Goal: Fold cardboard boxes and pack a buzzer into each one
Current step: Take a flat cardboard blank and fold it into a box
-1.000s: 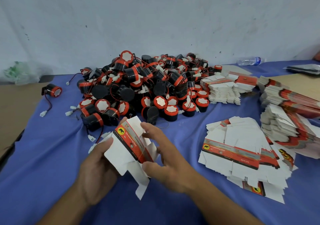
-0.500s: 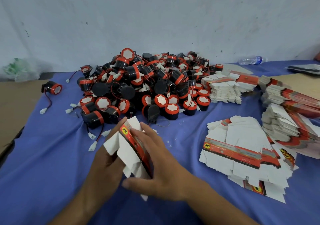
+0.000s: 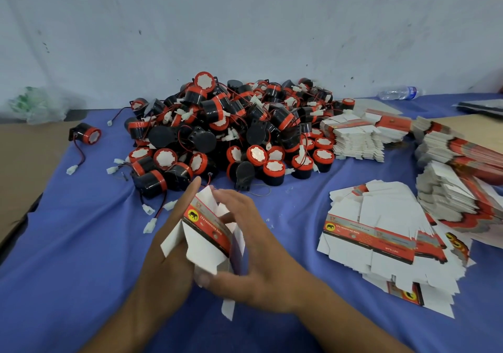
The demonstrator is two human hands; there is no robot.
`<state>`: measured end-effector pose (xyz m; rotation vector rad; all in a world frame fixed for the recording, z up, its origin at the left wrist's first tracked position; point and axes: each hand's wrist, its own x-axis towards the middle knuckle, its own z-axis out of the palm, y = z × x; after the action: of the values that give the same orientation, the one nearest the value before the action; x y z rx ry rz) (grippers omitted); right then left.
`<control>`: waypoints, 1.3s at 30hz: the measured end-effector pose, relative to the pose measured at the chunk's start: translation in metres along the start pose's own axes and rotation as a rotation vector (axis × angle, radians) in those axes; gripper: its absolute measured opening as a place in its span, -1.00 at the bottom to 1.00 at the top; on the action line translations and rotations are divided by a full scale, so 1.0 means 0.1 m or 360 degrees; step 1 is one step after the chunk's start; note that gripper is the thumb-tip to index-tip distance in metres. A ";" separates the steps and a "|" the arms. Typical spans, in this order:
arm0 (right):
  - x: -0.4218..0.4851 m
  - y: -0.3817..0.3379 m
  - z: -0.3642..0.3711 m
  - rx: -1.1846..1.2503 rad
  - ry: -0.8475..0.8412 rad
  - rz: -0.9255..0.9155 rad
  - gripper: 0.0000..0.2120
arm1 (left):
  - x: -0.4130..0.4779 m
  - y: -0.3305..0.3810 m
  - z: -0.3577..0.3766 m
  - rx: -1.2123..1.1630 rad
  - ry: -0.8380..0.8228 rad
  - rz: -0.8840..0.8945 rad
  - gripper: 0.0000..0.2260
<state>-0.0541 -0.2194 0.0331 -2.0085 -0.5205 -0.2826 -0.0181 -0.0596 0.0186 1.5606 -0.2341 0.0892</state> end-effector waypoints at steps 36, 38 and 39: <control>0.13 -0.07 -0.17 0.0843 0.0031 0.0387 -0.60 | 0.21 0.05 -0.05 -0.0082 -0.0534 0.0072 -0.77; 0.15 -0.01 -0.13 0.0910 0.0336 0.0505 -0.57 | 0.20 0.01 -0.02 -0.0005 -0.0643 0.0139 -0.76; 0.16 0.01 -0.12 0.1026 0.0450 0.0576 -0.58 | 0.19 0.01 0.00 -0.0029 -0.0681 0.0125 -0.76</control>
<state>-0.0391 -0.2268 0.0448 -1.3677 -0.0434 -0.1441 0.0002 -0.0609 0.0238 1.5401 -0.6308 -0.1879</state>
